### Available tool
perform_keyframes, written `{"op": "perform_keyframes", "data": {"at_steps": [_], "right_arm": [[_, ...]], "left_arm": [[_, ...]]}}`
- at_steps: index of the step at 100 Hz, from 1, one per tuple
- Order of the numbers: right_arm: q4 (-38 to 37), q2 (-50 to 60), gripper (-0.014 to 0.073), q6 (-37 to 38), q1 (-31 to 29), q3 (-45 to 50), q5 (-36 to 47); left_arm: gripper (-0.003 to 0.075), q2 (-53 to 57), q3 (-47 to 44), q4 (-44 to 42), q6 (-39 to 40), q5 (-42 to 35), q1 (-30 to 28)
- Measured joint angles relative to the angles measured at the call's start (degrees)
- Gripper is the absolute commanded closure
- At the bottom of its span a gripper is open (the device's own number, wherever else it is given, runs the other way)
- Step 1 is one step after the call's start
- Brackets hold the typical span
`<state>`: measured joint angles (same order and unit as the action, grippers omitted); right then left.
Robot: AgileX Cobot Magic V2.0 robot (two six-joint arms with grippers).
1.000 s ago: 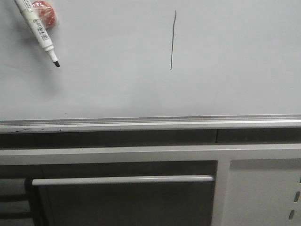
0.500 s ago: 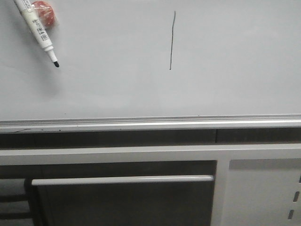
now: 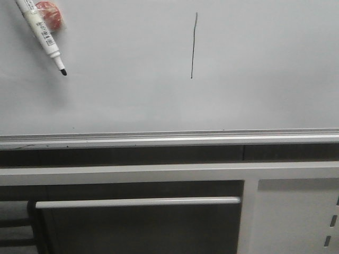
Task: Write number 1 on whiteboard
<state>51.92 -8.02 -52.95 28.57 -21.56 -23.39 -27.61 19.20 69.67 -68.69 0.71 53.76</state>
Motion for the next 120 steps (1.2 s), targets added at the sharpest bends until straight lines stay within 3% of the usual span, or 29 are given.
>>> {"op": "perform_keyframes", "data": {"at_steps": [35, 120], "right_arm": [[1.5, 1.2, 0.0637, 0.3, 0.0, 8.6, -0.1], [2.3, 1.2, 0.0637, 0.3, 0.0, 8.8, 0.8]], "left_arm": [[0.0741, 0.0, -2.2, 0.0, 0.0, -0.1, 0.0], [0.0741, 0.0, -2.3, 1.0, -0.1, -0.7, 0.0]]}}
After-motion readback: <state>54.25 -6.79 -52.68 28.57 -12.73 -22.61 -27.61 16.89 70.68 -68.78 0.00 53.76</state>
